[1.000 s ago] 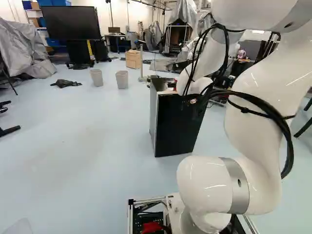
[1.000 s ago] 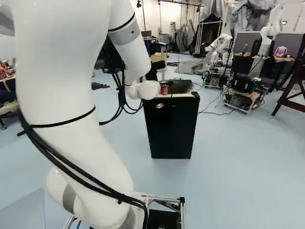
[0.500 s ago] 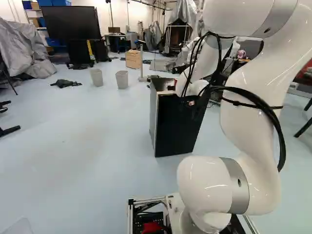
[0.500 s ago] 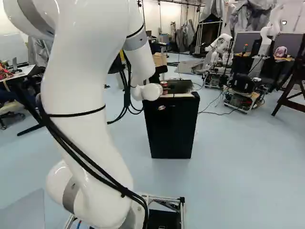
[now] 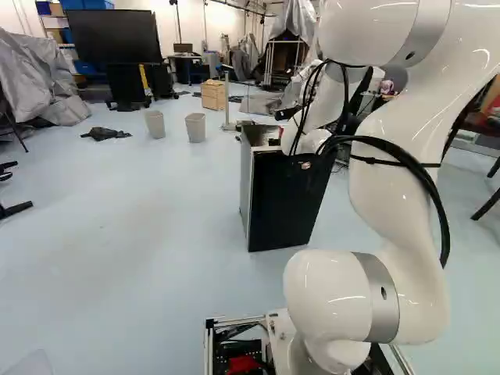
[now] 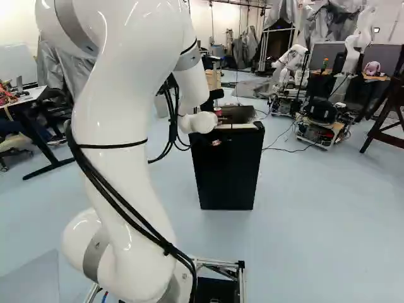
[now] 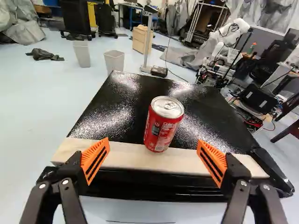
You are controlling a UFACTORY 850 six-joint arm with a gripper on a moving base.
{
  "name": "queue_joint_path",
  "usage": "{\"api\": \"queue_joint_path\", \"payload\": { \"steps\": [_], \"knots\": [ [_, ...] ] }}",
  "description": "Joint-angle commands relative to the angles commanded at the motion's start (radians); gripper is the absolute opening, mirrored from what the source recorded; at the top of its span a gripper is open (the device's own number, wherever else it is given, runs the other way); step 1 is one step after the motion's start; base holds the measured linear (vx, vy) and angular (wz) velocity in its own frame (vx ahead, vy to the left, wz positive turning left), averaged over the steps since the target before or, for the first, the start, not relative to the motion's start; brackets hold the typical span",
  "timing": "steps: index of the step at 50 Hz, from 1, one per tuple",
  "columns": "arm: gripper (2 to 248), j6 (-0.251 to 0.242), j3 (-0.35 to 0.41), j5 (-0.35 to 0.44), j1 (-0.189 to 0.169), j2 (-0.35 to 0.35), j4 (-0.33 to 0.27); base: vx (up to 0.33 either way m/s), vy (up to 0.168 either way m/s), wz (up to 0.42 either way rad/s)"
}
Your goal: Grab a drink from the fridge
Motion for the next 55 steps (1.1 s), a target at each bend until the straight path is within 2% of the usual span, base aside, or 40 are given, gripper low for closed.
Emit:
{"api": "queue_joint_path", "payload": {
  "steps": [16,28,34,46,55],
  "knots": [
    [247,0.000,-0.057,0.000,0.006,-0.046,0.000,0.000,0.000,0.000],
    [247,0.002,-0.068,0.000,0.008,-0.054,0.000,0.000,0.000,0.000],
    [247,0.040,-0.069,0.000,0.008,-0.055,0.000,0.000,0.000,0.000],
    [247,0.156,-0.069,0.000,0.008,-0.055,0.000,0.000,0.000,0.000],
    [247,0.185,-0.069,0.000,0.008,-0.055,0.000,0.000,0.000,0.000]
  ]
}}
